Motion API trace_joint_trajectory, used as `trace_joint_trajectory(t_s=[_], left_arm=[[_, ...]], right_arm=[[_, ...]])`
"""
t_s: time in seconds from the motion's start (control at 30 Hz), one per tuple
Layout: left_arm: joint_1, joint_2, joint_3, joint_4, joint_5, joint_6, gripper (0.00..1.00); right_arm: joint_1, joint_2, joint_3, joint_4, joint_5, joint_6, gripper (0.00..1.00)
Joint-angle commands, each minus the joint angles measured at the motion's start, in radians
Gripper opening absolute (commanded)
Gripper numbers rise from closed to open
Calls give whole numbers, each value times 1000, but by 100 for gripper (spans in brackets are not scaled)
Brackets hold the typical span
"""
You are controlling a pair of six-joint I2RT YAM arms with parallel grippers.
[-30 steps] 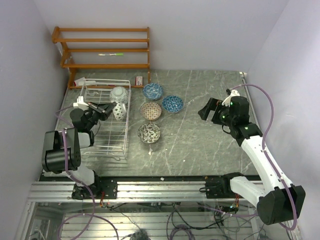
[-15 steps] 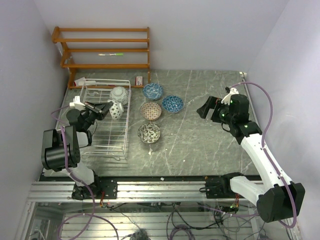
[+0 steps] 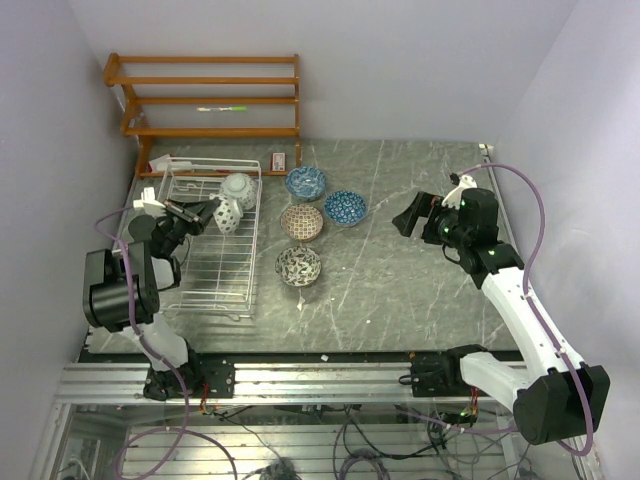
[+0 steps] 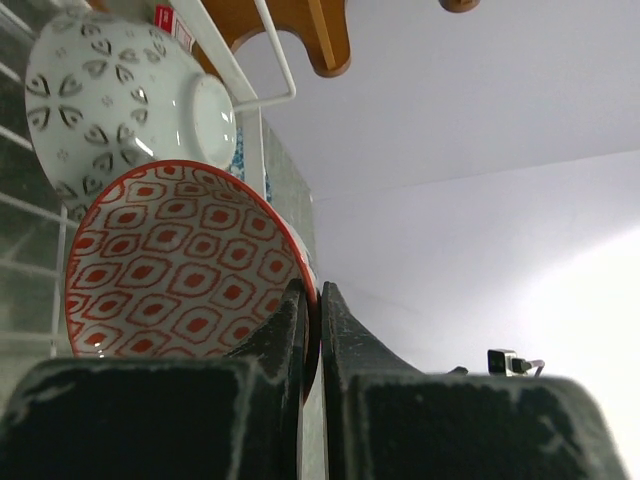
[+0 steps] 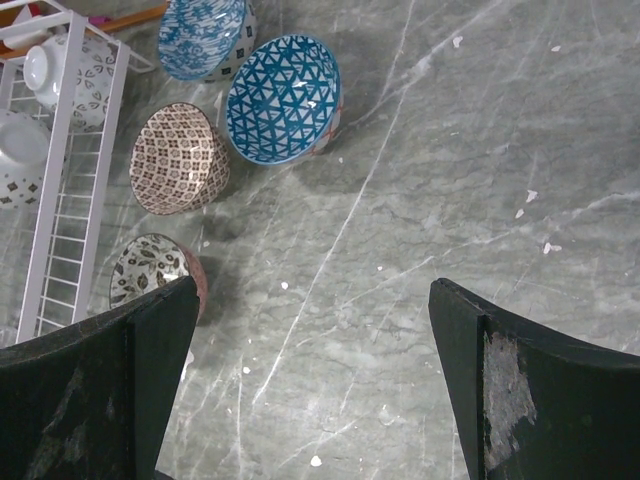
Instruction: Load the bowls into the dish rack
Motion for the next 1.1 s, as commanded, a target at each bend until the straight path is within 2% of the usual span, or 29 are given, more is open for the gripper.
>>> trace_joint_trajectory(t_s=[0.0,0.1,0.2,0.37,0.5,0.63,0.77,1.07], left_arm=[[45,287,-126,19,-46,90,12],[50,311,-123,22,-48,103,16],[54,288,-113,-56,-60,138,22],[55,186,-100,-213,-91,187,27],[56,67,-75,-391,-123,239,36],[59,2,-51,-469,-132,247,37],[59,-28,-32,-535,-139,261,42],[61,-123,-33,-618,-156,288,45]], right_arm=[[-7,-7,-13,29,-9,-6,100],[-8,-7,-17,32,-9,-5,100],[-8,-3,-16,32,-8,-6,100],[-8,1,-17,39,-14,0,100],[-8,11,-15,43,-20,0,100],[-9,14,-8,43,-24,0,100],[-8,15,-8,46,-31,1,100],[-7,6,-7,49,-36,2,100]])
